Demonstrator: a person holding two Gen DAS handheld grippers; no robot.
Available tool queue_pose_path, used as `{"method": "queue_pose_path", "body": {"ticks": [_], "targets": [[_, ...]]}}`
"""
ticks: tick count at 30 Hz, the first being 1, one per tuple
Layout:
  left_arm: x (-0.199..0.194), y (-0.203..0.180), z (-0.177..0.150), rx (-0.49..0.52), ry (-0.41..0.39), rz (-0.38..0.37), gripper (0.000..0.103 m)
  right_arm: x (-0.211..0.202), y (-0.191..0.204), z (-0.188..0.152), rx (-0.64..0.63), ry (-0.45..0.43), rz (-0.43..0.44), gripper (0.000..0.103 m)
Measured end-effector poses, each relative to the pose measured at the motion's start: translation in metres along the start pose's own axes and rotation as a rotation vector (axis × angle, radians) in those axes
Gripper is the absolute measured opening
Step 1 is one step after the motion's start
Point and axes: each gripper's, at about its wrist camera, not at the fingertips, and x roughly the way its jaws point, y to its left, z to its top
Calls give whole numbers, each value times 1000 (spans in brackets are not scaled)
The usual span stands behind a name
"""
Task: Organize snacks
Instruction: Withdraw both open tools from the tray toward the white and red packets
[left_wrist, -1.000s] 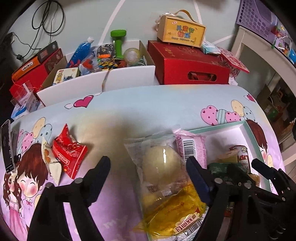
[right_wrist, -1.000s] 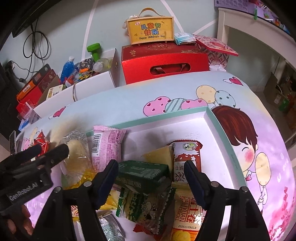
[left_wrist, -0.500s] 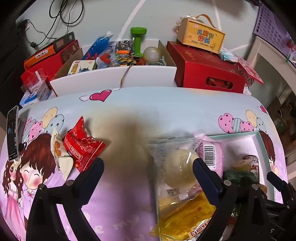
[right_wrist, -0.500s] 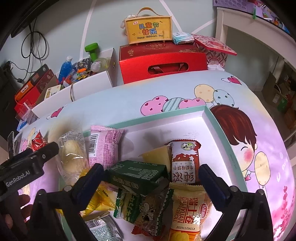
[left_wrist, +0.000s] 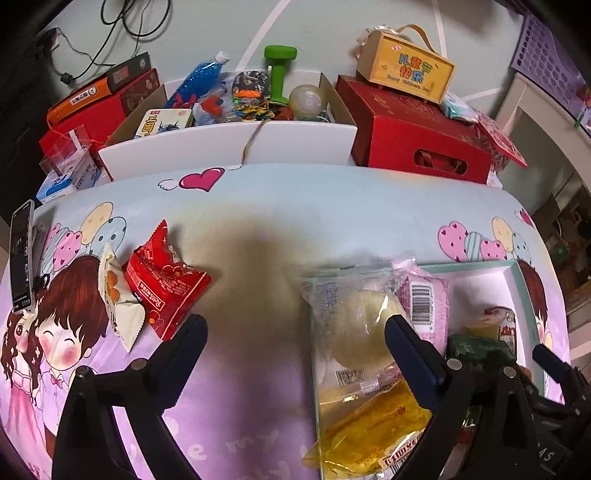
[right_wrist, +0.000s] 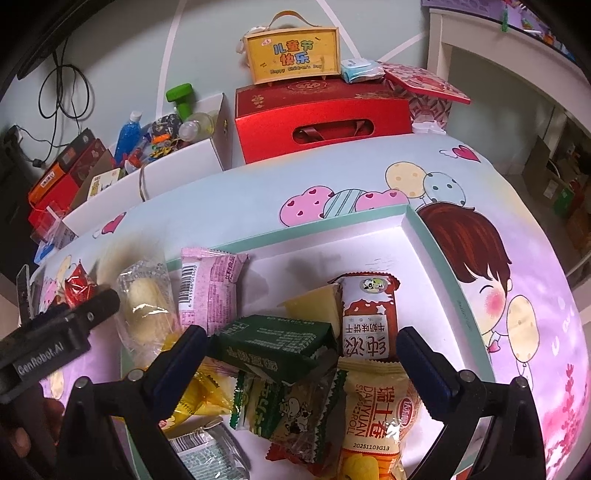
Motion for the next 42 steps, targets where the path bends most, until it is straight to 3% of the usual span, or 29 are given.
{"method": "queue_pose_path", "body": {"ticks": [18,27,34,42], "targets": [[-29,19,0,-32,-32,-4,97,-30,32,2,-58,-76,100,103],[-32,67,-7,-133,-23,48,97,-26,67,-6,-114,-60,167,103],[-39,122,-21,-271,-16,80,97,-28,86,-14,-118,-45,255,103],[-46,168,-38,-393,-10,108,97,-27,119,-26,-177,-37,287,103]]}}
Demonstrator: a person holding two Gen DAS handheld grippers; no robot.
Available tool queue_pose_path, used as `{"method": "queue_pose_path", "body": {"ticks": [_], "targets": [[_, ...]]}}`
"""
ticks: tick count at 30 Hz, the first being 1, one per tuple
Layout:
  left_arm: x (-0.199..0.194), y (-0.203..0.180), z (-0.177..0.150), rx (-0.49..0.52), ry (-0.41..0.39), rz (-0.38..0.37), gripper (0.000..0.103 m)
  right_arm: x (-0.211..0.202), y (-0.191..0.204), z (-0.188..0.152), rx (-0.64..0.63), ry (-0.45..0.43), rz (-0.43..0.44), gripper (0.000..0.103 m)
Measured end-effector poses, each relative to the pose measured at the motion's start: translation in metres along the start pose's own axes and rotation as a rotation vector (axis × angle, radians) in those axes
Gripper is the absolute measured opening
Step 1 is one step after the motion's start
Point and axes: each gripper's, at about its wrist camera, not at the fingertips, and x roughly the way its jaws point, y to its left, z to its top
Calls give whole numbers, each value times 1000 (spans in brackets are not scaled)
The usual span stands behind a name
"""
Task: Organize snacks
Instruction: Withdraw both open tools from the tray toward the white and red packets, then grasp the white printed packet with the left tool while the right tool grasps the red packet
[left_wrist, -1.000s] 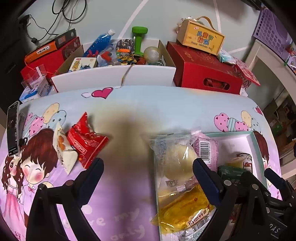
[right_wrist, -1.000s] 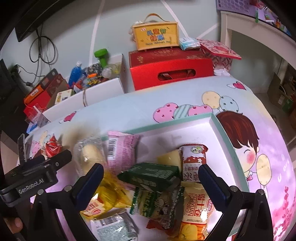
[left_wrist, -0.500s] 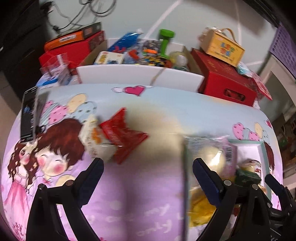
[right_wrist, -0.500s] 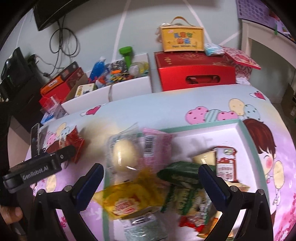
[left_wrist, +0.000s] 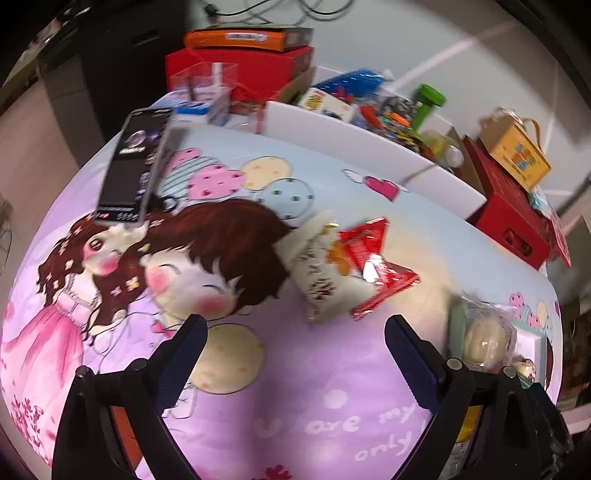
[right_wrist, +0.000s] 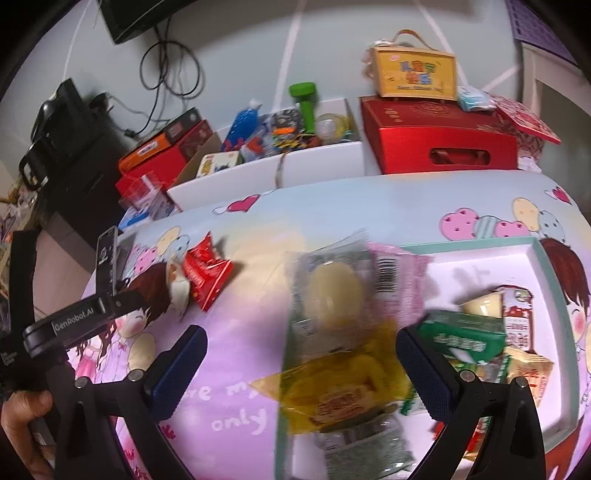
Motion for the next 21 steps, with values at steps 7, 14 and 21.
{"method": "queue_pose_path", "body": {"ticks": [7,14,21], "targets": [[1,21,-5,-40,15,4,97,10,29,-9,-75,19,19,103],[4,33,-3,-79,19,-21,97,21,51,-15,-132,30,33,103],[17,29,4,-85,33,-57,97,32,59,-13,-150,38,26,103]]}}
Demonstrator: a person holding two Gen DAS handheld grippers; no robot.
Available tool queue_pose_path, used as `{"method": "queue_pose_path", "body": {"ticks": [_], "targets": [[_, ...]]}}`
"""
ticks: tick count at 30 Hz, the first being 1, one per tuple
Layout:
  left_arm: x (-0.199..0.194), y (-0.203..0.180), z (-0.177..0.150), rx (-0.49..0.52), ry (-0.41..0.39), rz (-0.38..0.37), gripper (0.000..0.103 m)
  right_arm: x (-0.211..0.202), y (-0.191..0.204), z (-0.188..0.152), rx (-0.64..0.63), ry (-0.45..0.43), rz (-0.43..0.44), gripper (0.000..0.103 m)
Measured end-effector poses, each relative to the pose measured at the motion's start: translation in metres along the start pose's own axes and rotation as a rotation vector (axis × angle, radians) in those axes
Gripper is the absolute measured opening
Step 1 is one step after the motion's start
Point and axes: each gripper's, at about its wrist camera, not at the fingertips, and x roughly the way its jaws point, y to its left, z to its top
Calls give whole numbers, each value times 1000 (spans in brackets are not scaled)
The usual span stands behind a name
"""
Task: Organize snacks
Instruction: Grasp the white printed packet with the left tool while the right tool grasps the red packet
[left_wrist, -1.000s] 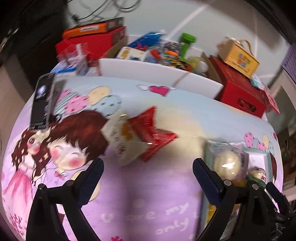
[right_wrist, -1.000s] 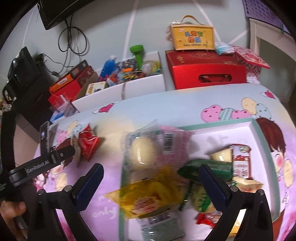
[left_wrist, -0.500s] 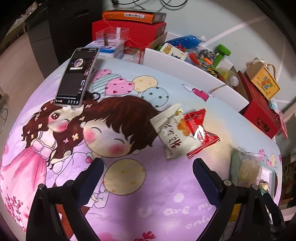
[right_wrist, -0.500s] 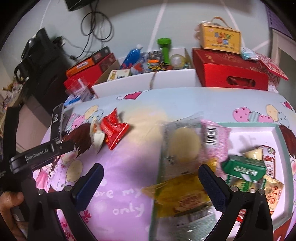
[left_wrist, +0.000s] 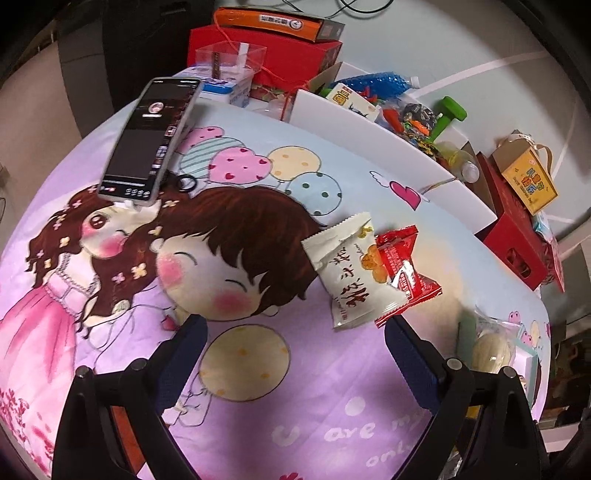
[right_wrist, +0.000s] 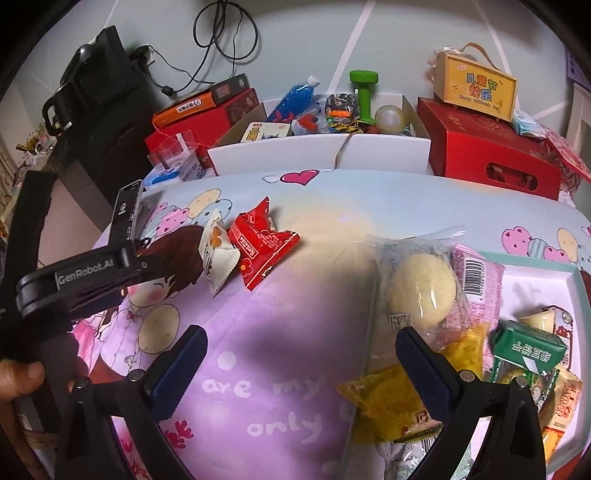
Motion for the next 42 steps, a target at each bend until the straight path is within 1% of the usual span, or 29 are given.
{"method": "queue_pose_path", "body": {"ticks": [6,15,18,22,25,28,31,36,40,42], "targets": [[12,-9,7,26,8,-39,97,6,3,10,0,-9,-14,103],[19,-9,23,29,-19,-83,97,13,10,28,-18,-45,-14,102],[23,-7,26,21,-34,-95,97,19,11,33,-11,-42,9,102],[33,-6,31,16,-41,-116,97,28,14,37,-22,-38,15,102],[42,-7,32,8,-33,-133,97,36,17,41,-52,-25,9,98],[51,-10,33,6,-21,-152,97,46,17,46,-62,1,11,97],[59,-13,33,12,-9,-147,97,53,19,50,-89,15,-4,94],[71,-14,31,13,20,-118,97,66,25,56,-163,45,-47,94],[73,-14,31,14,25,-115,97,77,31,58,-205,75,-62,94],[73,-14,31,19,25,-99,97,83,36,58,-228,85,-72,93]]}}
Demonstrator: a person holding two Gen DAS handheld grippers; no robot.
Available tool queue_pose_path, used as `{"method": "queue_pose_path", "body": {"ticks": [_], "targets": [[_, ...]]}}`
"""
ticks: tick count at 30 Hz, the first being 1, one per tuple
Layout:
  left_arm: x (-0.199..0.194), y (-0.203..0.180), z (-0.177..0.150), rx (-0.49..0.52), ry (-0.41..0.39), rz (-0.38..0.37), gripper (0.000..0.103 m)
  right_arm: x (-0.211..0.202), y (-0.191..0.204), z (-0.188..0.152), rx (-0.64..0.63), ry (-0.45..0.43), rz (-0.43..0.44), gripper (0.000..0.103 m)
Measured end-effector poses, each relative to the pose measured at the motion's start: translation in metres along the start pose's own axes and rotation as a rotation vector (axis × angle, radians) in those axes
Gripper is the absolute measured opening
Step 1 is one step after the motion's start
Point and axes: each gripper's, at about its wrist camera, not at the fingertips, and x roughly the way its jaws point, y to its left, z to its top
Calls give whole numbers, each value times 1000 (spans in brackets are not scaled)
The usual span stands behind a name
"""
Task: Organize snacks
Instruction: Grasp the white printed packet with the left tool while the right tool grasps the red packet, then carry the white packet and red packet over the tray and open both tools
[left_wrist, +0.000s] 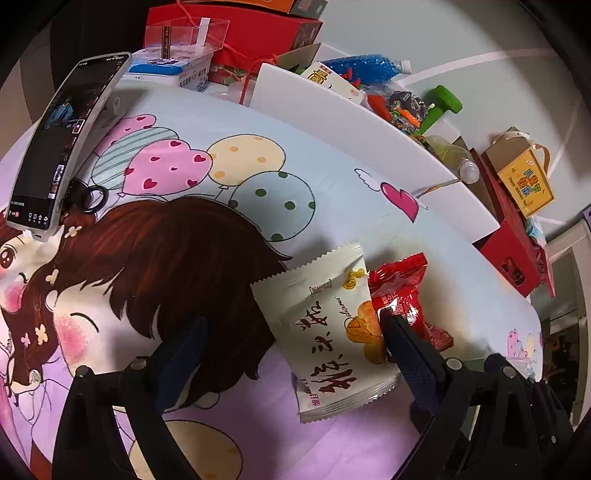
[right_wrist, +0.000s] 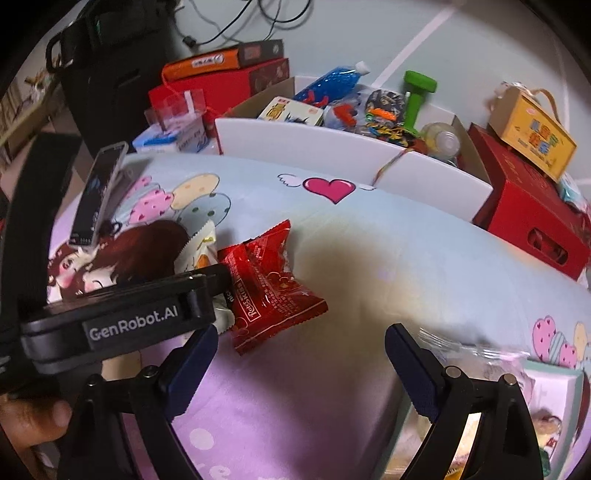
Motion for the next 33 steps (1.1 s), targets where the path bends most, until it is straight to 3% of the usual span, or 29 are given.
{"method": "queue_pose_path", "body": {"ticks": [5,9,12,16,29,33], "targets": [[3,1,-1,28,1,94,97,8,6,1,-35,21,-21,93],[0,5,0,26,-7,104,96,12,12,5,-78,26,-50,93],[-3,11,1,24,-18,133,96,18,17,9,-119,36,-66,84],[-6,20,3,8,-29,165,96,23,23,14,-141,43,-52,84],[-11,24,5,-38,-35,93,96,48,26,29,-181,63,-56,84],[-11,21,5,-39,-32,65,96,54,25,31,-163,79,-35,69]]}}
